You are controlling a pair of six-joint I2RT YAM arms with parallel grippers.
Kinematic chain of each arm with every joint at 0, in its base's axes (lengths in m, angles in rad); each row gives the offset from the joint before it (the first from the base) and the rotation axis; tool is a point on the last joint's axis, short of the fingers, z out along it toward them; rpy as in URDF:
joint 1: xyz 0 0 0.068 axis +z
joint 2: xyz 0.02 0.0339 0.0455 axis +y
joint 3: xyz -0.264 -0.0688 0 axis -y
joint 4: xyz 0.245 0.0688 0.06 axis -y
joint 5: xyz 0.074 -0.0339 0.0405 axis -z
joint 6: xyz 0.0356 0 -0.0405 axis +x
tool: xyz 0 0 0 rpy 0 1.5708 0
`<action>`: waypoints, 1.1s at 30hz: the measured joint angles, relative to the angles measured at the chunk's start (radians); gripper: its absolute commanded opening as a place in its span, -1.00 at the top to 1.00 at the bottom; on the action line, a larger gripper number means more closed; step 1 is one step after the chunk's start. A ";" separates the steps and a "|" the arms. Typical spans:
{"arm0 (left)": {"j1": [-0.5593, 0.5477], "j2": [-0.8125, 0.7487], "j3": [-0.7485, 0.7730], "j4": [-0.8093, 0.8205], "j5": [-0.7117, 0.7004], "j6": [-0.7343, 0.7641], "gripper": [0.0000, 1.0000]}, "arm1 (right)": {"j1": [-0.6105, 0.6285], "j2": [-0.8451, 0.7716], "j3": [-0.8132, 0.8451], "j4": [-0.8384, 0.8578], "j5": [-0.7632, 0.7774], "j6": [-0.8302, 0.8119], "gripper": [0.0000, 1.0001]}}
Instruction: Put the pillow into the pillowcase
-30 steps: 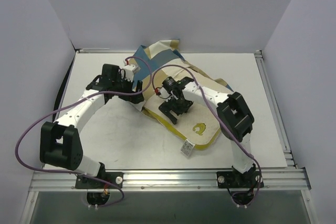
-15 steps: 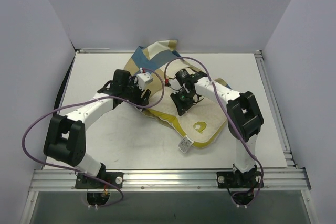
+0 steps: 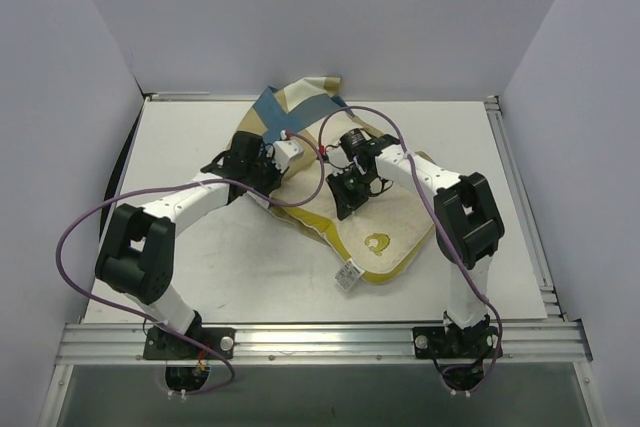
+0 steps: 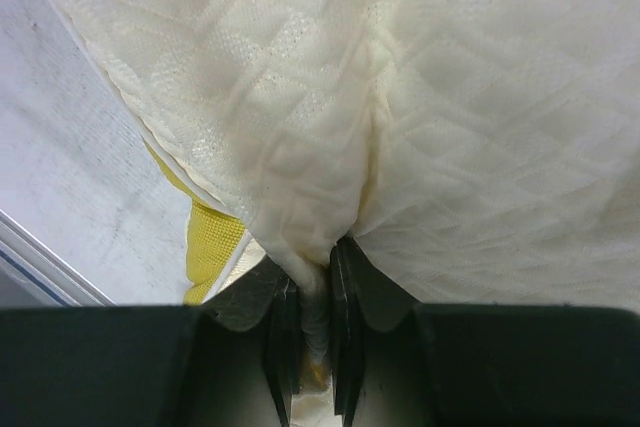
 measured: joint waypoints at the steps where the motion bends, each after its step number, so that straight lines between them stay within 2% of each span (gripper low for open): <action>1: 0.002 0.000 0.003 0.000 0.000 0.003 0.91 | 0.000 0.000 0.000 0.003 -0.006 0.002 1.00; 2: 0.005 0.000 0.006 -0.001 0.000 0.008 1.00 | 0.000 0.000 0.000 0.006 -0.010 0.006 1.00; 5: 0.012 0.002 0.031 -0.024 0.038 0.014 1.00 | -0.001 0.000 0.000 0.011 -0.024 0.022 1.00; 10: -0.001 0.002 0.139 -0.108 0.240 -0.023 1.00 | -0.022 0.001 0.061 -0.033 -0.087 0.114 1.00; 16: -0.060 0.000 0.308 -0.130 0.439 -0.089 1.00 | -0.102 -0.038 0.121 0.076 -0.243 0.445 1.00; 22: 0.037 0.006 0.326 -0.128 0.545 -0.134 1.00 | -0.126 -0.080 0.064 0.219 -0.266 0.588 1.00; 23: 0.054 0.014 0.326 -0.132 0.547 -0.142 0.83 | -0.130 -0.072 0.036 0.252 -0.268 0.605 1.00; 26: 0.092 0.047 0.322 -0.161 0.536 -0.167 0.09 | -0.137 -0.040 -0.036 0.334 -0.278 0.656 1.00; 29: 0.128 0.031 0.252 -0.159 0.514 -0.231 -0.07 | -0.151 -0.010 -0.066 0.376 -0.281 0.691 1.00; 33: 0.180 -0.108 0.021 -0.137 0.481 -0.247 -0.18 | -0.165 -0.008 -0.051 0.441 -0.296 0.729 1.00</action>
